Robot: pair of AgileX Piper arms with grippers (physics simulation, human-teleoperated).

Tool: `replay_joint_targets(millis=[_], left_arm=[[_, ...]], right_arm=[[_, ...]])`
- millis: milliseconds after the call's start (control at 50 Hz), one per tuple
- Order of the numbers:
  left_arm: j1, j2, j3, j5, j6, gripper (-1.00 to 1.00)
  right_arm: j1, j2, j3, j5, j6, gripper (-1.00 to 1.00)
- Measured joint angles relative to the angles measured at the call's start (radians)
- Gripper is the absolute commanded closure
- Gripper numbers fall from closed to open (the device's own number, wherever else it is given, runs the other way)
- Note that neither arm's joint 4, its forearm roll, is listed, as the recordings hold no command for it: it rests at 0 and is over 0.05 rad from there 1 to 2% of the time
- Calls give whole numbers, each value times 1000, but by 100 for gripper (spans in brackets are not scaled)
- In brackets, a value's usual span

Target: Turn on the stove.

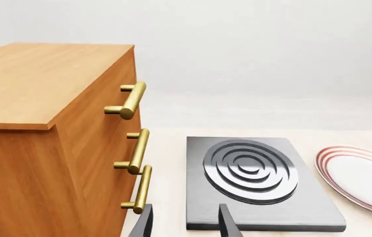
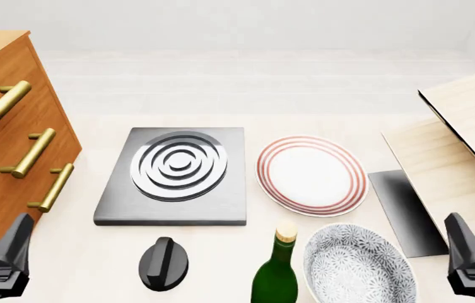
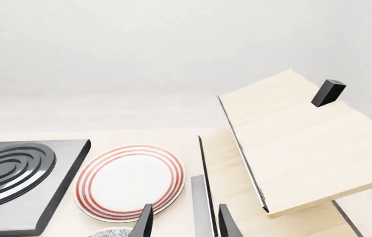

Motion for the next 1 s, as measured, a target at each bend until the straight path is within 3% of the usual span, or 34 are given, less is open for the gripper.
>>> replay_joint_targets(millis=[240,480,760,1000], left_arm=[[-9,-29,7,-9,11,-100],[-81,1,-131,94,3,-100],[-246,202,-302,142,0,-100],[-367,490,-336,54,-12,-100]], right_arm=[[27,-33,38,-41,-20,-100],[34,-48,49,-48,-30,-100],[40,-51,53,-53,-34,-100],[43,-55,54,-58,-22,-100]])
